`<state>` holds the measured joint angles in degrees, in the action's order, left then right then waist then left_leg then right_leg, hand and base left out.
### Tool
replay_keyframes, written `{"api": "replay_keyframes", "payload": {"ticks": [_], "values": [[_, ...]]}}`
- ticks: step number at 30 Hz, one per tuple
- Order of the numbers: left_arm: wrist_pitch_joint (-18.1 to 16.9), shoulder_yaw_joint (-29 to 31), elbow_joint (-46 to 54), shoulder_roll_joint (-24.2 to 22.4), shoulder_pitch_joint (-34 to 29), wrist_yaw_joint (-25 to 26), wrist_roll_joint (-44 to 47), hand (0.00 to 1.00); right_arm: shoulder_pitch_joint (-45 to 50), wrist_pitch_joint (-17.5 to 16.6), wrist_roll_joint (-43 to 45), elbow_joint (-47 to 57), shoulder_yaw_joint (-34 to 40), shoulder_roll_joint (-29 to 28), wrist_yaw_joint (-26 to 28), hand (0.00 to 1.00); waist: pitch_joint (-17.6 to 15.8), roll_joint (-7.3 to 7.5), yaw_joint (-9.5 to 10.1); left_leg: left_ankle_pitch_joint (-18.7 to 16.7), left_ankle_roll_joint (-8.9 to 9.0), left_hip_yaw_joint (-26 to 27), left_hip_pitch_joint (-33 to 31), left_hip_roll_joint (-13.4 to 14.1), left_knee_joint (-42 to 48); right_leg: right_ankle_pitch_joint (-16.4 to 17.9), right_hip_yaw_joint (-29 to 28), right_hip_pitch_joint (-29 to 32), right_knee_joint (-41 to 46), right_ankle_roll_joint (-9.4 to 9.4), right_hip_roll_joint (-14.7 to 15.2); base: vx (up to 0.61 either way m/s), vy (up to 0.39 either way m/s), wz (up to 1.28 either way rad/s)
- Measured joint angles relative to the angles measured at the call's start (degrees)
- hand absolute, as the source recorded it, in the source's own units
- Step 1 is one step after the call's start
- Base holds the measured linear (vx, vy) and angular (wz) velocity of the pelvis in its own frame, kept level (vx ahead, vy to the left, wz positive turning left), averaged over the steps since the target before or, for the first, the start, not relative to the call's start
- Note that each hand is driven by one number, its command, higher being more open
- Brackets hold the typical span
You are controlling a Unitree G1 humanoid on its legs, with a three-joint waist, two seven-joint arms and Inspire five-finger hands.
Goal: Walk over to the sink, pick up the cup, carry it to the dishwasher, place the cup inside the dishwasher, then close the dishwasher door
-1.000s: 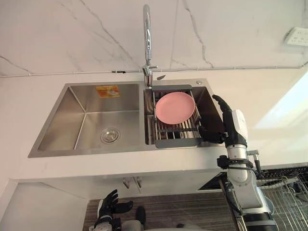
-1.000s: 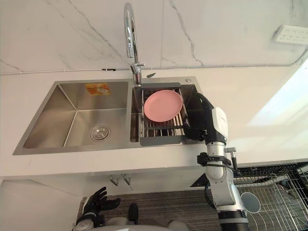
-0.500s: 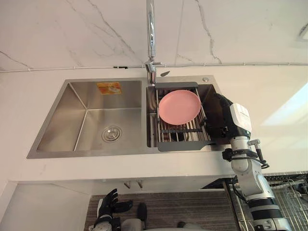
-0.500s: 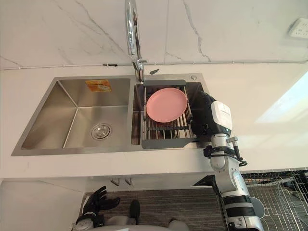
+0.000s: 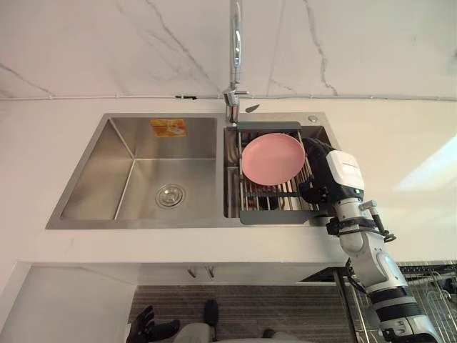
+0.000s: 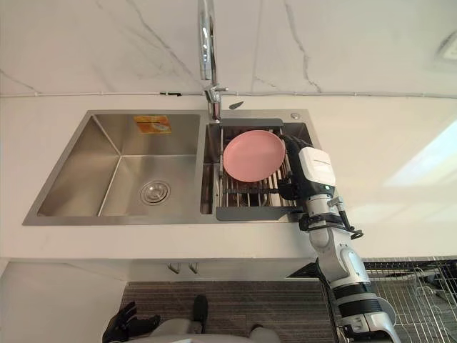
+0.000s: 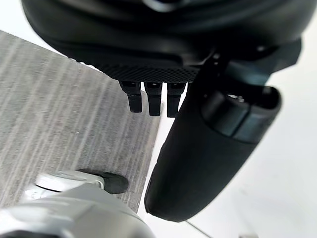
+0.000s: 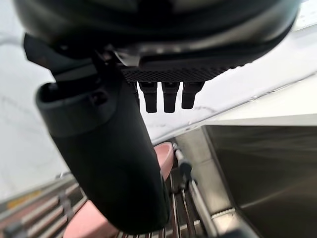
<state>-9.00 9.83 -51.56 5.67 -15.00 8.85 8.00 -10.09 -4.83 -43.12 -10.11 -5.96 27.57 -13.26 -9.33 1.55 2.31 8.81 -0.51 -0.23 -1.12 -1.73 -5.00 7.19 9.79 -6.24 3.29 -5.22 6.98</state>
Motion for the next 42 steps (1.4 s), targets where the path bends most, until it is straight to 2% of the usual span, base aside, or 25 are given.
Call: {"api": "replay_keyframes", "payload": {"ticks": [7, 11, 17, 18, 21, 27, 31, 34, 38, 42], "values": [[-0.1, 0.0, 0.1, 0.0, 0.1, 0.0, 1.6, 0.90, -5.0, -0.7, -1.5, -5.5, -5.4, 1.7, 0.7, 0.90, -0.3, 0.48, 0.90, 0.1, -0.08, -0.6, -0.6, -0.3, 0.0, 0.0, 0.7, 0.2, 0.0, -0.03, 0.2, -0.01, -0.004, 0.05], [-0.2, 0.0, 0.8, 0.1, 0.1, 0.0, 2.1, 0.90, -8.7, -0.8, -1.6, -7.8, -7.0, 2.5, 1.0, 0.90, -1.6, 0.80, 1.33, 0.1, -0.08, -0.7, -0.9, -0.3, 0.0, 0.0, 0.8, 0.6, 0.0, -0.04, 0.2, 0.00, 0.000, 0.00], [-0.5, -0.1, 1.9, 0.1, 0.4, 0.0, 2.3, 0.90, -11.4, -0.6, -3.3, -8.4, -8.6, 4.5, 1.8, 0.90, -2.8, 0.84, 0.99, 0.1, -0.07, -0.6, -2.4, -0.2, 1.0, 0.0, 0.8, 2.1, 0.9, -0.09, 0.2, -0.01, -0.001, 0.00], [-0.7, -0.1, 2.0, 0.1, 0.4, 0.0, 2.8, 0.90, -12.2, -0.3, -3.5, -9.2, -8.7, 4.6, 1.8, 0.30, -3.1, 0.84, 1.00, 0.0, 0.03, -0.6, -2.4, -0.1, 1.2, 0.0, 0.8, 2.1, 1.0, -0.08, 0.2, -0.05, 0.000, 0.00], [-1.1, -0.2, 2.2, 0.0, 0.6, 0.1, 4.4, 0.90, -14.6, 0.8, -4.3, -10.2, -9.9, 5.4, 1.9, 0.30, -4.4, 0.75, 0.98, -0.2, 0.26, -0.6, -3.5, 0.2, 2.0, 0.4, 0.8, 3.2, 1.9, -0.07, 0.2, -0.08, 0.006, -0.02], [-1.2, -0.2, 2.2, 0.0, 1.3, 0.7, 4.5, 0.90, -17.5, 1.0, -4.4, -11.7, -10.7, 6.3, 2.1, 0.30, -5.6, 0.47, 0.97, -0.4, 0.18, -0.6, -5.0, 0.6, 3.2, 0.8, 0.7, 4.6, 2.8, 0.30, -0.1, -0.05, -0.002, 0.00], [-1.2, -0.3, 2.3, -0.1, 1.5, 0.7, 4.5, 0.90, -18.0, -0.4, -6.1, -11.1, -10.9, 6.6, -0.5, 0.30, -5.8, 0.23, 0.95, -0.4, 0.19, -0.5, -5.4, 0.7, 3.3, 0.8, 0.5, 5.2, 3.0, 0.30, -0.1, 0.00, 0.000, -0.01], [-1.3, -0.3, 2.7, -0.5, 2.2, 0.7, 4.5, 0.90, -19.0, -0.5, -6.0, -10.3, -10.6, 6.6, -0.3, 0.30, -6.3, -0.08, 1.64, -0.4, 0.19, -0.6, -5.6, 0.6, 3.3, 0.8, 0.5, 5.3, 3.1, 0.23, -0.1, 0.02, -0.004, 0.01], [-1.3, -0.3, 2.9, -0.6, 2.1, 0.6, 5.5, 0.90, -18.1, -1.6, -5.9, -7.9, -10.6, 6.6, -0.1, 0.30, -6.4, 0.04, 1.14, -0.3, 0.37, -0.6, -5.7, 0.6, 3.8, 0.4, 0.3, 5.3, 3.5, 0.15, 0.0, 0.06, -0.021, -0.01], [-1.3, -0.3, 4.0, -0.7, 2.1, 0.4, 5.5, 0.90, -16.3, -1.7, -5.9, -5.4, -10.6, 8.2, -0.1, 0.30, -6.4, 0.05, 1.43, -0.4, 0.34, -0.6, -4.9, 0.7, 3.8, 0.4, 0.3, 4.4, 3.4, 0.15, -0.1, 0.03, -0.020, 0.00]]}}
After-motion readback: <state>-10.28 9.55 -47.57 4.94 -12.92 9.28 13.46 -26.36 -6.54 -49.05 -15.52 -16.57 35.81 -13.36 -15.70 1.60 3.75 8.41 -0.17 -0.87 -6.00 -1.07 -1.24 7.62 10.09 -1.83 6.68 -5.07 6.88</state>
